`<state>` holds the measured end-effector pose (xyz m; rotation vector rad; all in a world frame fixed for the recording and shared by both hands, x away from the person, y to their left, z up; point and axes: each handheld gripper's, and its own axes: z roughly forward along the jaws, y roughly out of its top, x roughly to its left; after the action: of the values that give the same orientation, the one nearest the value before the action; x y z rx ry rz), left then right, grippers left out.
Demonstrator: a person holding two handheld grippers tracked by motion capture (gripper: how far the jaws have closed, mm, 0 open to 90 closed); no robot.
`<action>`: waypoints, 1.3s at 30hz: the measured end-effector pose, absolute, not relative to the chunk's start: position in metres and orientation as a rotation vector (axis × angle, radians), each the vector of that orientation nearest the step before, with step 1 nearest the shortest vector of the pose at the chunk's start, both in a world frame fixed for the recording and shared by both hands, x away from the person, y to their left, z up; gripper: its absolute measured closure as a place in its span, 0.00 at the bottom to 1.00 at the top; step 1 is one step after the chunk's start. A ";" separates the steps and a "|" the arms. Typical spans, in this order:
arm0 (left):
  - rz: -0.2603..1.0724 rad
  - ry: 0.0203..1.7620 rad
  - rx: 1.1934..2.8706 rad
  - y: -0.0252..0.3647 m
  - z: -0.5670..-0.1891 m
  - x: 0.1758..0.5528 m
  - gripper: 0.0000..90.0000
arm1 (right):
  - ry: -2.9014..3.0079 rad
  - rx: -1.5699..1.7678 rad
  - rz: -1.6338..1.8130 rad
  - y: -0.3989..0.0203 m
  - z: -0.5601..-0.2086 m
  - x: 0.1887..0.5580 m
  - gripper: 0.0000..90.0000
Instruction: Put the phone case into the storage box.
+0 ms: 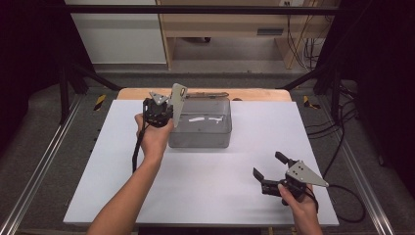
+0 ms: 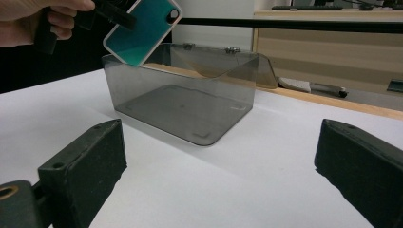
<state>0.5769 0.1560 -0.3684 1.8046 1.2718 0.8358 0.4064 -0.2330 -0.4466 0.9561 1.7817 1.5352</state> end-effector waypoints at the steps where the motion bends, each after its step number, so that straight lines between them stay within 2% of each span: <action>1: 0.835 1.275 1.805 0.156 -0.369 0.577 0.90 | 1.782 0.956 1.535 -0.233 -0.447 0.406 0.04; 39: 0.807 1.287 1.852 0.154 -0.389 0.582 0.90 | 1.800 0.953 1.530 -0.232 -0.448 0.407 0.04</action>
<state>0.5821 0.1542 -0.3887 1.8517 1.2873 0.8069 0.4073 -0.2316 -0.4481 0.9530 1.7996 1.5303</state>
